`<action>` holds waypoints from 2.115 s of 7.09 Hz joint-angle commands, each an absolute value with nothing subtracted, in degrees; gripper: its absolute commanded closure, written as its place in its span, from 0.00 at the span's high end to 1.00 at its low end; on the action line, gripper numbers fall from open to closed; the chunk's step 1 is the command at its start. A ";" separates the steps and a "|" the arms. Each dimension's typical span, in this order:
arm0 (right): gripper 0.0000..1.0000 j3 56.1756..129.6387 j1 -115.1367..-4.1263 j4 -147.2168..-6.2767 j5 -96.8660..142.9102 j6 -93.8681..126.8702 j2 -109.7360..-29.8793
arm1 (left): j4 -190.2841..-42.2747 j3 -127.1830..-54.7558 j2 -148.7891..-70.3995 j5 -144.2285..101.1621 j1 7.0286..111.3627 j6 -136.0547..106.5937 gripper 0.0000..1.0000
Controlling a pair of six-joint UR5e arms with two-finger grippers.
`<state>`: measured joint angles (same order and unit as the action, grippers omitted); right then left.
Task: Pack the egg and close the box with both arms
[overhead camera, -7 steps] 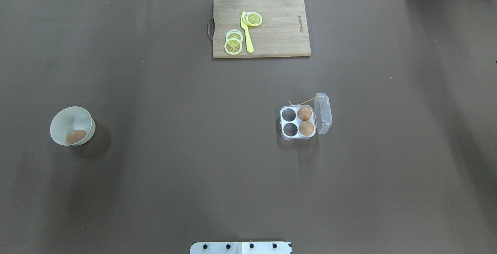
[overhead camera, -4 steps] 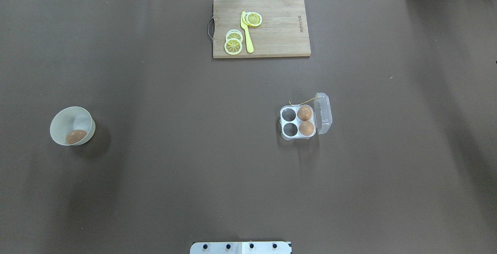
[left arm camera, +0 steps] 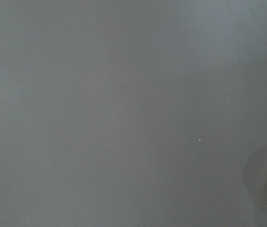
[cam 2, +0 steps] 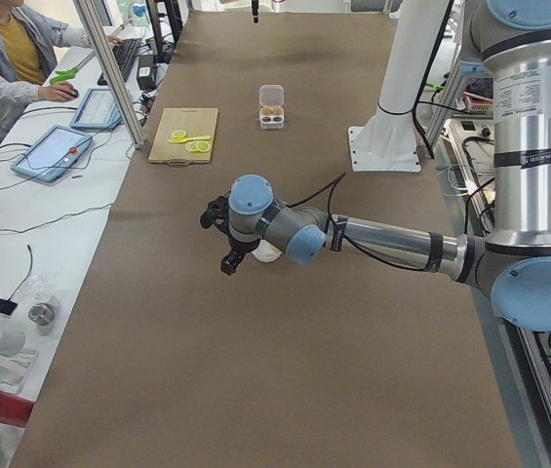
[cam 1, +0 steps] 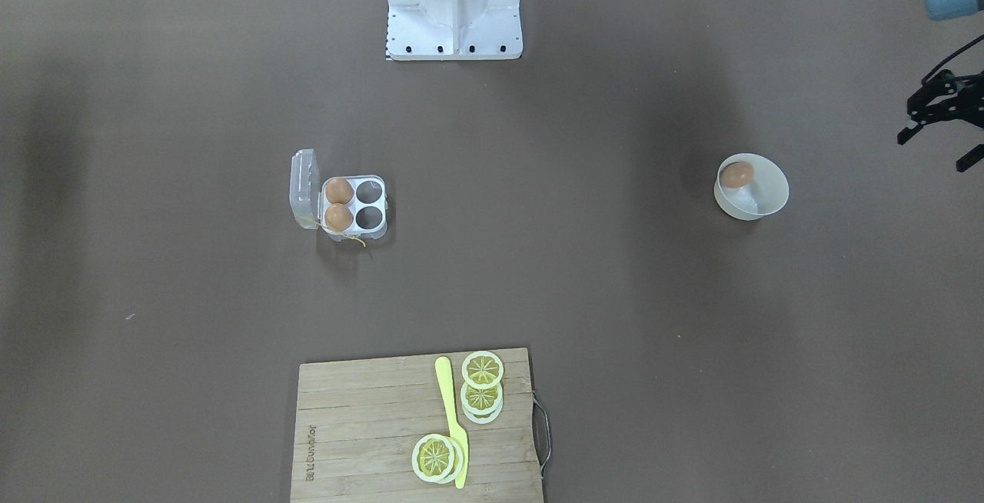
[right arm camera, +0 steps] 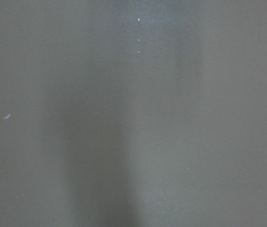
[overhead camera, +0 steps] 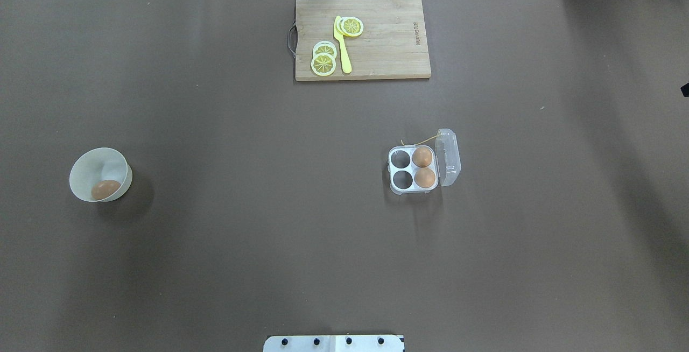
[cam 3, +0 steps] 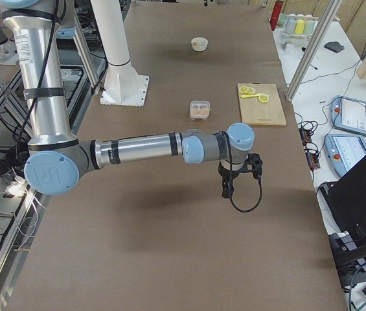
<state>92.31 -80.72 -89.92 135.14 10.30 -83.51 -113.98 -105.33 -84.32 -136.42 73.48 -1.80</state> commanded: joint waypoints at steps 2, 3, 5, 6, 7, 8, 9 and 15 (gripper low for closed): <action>1.00 92.55 -80.07 -89.91 135.26 10.11 -83.50 | -114.79 -109.15 -85.78 -131.94 60.15 -1.41 0.85; 1.00 92.55 -80.07 -89.91 135.26 10.11 -83.50 | -115.57 -109.33 -85.61 -129.49 56.81 -1.41 0.82; 1.00 92.55 -80.07 -89.91 135.26 10.02 -83.50 | -116.54 -109.16 -85.52 -127.53 53.19 -1.32 0.77; 1.00 92.72 -80.07 -89.83 135.26 9.93 -83.41 | -116.46 -108.46 -85.43 -126.49 51.87 -0.71 0.74; 1.00 92.72 -80.07 -89.91 135.26 10.02 -83.41 | -116.37 -107.06 -85.52 -123.34 51.42 1.47 0.74; 1.00 92.72 -80.07 -89.91 135.26 10.02 -83.41 | -116.37 -105.66 -86.04 -123.14 51.42 1.49 0.73; 1.00 92.90 -80.07 -89.91 135.26 10.11 -83.32 | -116.37 -104.51 -86.57 -123.13 50.63 1.49 0.67; 1.00 92.81 -80.07 -89.91 135.18 10.20 -83.23 | -116.37 -102.66 -88.42 -122.96 48.25 1.05 0.67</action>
